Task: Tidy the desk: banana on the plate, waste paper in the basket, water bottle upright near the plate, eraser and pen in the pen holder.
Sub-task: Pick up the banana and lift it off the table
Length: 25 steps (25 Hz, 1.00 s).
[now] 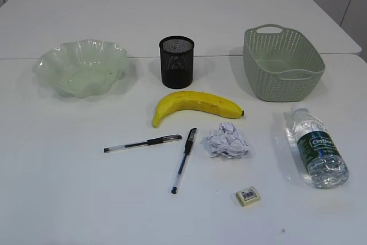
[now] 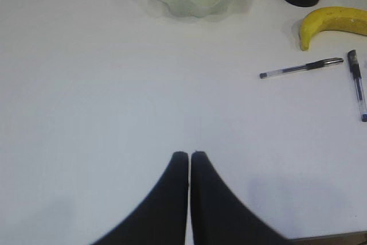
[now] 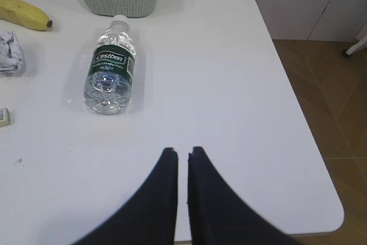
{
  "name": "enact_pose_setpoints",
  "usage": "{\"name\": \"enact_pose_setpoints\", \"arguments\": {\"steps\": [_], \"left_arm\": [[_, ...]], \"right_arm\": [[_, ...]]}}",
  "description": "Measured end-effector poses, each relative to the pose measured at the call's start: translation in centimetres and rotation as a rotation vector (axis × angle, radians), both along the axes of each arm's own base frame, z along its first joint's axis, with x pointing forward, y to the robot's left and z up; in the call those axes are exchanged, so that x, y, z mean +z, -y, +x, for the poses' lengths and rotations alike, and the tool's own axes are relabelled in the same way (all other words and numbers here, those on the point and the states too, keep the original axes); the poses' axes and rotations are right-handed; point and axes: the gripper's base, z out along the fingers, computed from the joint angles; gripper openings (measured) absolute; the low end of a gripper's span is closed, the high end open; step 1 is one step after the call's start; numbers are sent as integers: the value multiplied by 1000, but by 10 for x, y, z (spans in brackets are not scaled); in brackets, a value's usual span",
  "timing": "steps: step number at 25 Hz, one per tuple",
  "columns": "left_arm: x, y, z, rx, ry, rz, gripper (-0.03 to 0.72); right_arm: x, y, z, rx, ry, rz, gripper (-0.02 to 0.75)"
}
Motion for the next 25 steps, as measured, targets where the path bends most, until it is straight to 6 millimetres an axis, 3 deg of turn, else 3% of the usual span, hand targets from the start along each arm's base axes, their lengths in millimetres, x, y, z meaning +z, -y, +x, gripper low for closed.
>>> {"name": "enact_pose_setpoints", "arguments": {"steps": [25], "left_arm": [[0, 0, 3, -2, -14, -6, -3]], "right_arm": [[0, 0, 0, -1, -4, -1, 60]]}}
